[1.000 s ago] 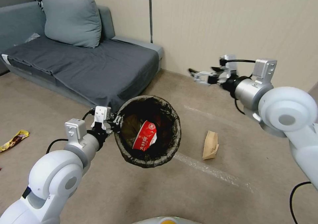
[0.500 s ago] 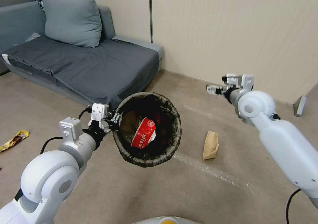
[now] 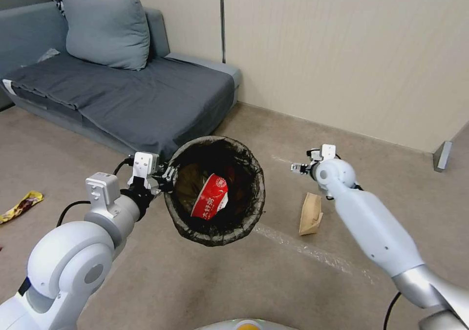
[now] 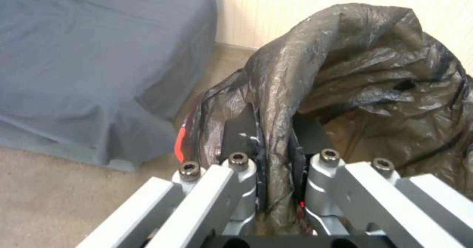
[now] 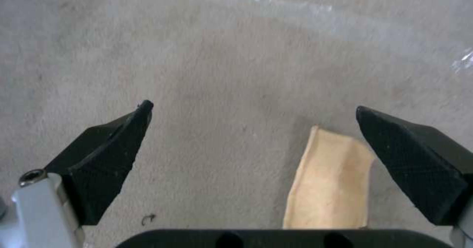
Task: Pick up the trash bin, then pick up the garbage from the floor and place it into the trash bin.
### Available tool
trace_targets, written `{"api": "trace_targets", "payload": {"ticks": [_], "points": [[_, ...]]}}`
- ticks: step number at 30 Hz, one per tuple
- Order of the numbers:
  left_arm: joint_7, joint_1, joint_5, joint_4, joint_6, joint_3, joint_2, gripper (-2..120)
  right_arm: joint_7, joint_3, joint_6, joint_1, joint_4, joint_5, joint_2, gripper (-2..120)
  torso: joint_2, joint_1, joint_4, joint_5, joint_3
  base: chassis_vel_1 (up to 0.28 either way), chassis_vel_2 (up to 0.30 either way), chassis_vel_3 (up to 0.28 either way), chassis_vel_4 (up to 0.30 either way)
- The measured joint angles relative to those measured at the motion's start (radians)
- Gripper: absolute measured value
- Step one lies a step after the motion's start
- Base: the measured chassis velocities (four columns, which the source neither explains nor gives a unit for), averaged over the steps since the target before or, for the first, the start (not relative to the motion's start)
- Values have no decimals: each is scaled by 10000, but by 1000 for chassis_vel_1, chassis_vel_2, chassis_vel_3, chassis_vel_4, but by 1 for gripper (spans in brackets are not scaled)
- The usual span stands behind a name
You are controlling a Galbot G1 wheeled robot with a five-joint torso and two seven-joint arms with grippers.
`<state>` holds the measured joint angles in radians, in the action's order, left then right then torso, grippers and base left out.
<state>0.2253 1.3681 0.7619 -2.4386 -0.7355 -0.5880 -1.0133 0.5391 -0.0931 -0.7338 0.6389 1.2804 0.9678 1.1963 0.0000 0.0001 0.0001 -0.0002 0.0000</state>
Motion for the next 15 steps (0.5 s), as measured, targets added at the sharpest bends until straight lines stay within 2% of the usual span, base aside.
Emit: {"api": "trace_targets", "payload": {"ticks": [8,15], "points": [[-26,-44,-14,77,0,17,4,6,-292,-153,41,163,-926,-570,518,100,0,-1,0,3,0,0,0,0,0],[-52,9,-17,101,0,-2,5,6,-625,-372,193,259,-1541,-1177,378,100,0,0,-1,2,0,0,0,0,0]]}}
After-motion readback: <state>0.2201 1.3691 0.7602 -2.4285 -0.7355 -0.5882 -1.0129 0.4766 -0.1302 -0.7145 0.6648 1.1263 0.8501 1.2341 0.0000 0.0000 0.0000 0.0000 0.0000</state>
